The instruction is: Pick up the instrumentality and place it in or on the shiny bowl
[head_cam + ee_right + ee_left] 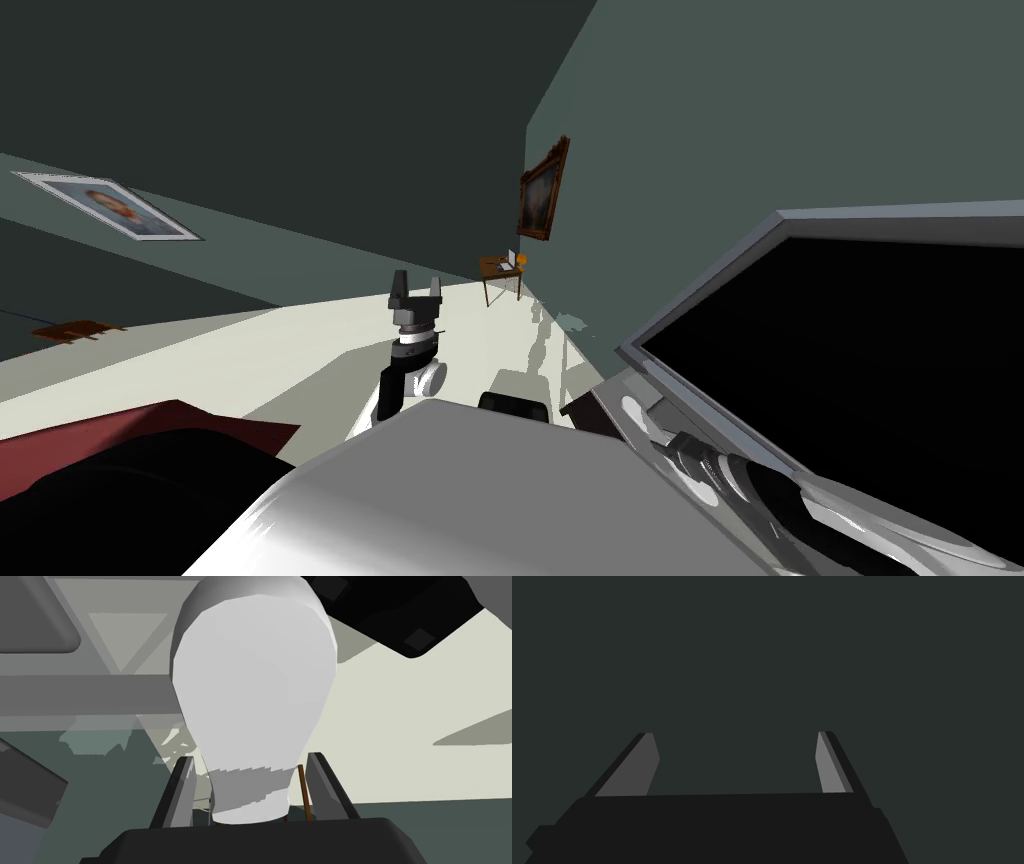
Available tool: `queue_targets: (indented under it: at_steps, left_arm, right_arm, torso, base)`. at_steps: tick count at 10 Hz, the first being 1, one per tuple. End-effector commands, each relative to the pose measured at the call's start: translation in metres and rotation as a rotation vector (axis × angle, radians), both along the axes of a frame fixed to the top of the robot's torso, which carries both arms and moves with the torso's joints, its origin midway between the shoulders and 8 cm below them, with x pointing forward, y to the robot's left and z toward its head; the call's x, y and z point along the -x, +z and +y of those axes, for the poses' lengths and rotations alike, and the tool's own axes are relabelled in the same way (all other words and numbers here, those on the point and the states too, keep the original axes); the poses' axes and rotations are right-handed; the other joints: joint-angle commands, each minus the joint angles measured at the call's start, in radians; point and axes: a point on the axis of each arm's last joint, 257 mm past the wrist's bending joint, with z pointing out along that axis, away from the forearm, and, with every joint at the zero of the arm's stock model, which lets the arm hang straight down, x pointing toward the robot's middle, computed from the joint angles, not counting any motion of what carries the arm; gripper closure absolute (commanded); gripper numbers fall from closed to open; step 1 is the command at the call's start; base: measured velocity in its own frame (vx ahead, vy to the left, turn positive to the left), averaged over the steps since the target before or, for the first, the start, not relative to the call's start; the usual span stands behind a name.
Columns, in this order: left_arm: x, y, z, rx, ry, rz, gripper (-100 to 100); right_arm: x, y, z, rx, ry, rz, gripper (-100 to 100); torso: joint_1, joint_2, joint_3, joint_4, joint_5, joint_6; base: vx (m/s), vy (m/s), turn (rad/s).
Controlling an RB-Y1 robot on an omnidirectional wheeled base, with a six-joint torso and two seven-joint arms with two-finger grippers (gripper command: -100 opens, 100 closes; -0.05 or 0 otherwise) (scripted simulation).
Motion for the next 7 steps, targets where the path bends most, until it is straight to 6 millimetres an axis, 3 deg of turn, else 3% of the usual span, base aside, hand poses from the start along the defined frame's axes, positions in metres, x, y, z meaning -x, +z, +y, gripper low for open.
queue_targets:
  at_steps: [1,4,7]
  left_arm:
    - [0.000,0.000,0.000,0.000,0.000,0.000,0]
    - [0.000,0.000,0.000,0.000,0.000,0.000,0]
    - [0.000,0.000,0.000,0.000,0.000,0.000,0]
  right_arm:
    - [0.001,0.006,0.007,-0.030,0.001,0.007,100]
    - [0.012,0.010,0.008,-0.014,0.041,0.035,100]
    - [0.031,0.009,0.001,0.039,0.097,0.072,100]
  torso:
    - [0.000,0.000,0.000,0.000,0.000,0.000]
    - [-0.005,0.001,0.001,0.000,0.000,0.002]
    - [-0.009,0.001,0.001,0.000,0.000,0.004]
  base:
    - [-0.147,-0.086,-0.045]
    - [-0.129,-0.127,-0.140]
    - [-0.091,-0.176,-0.191]
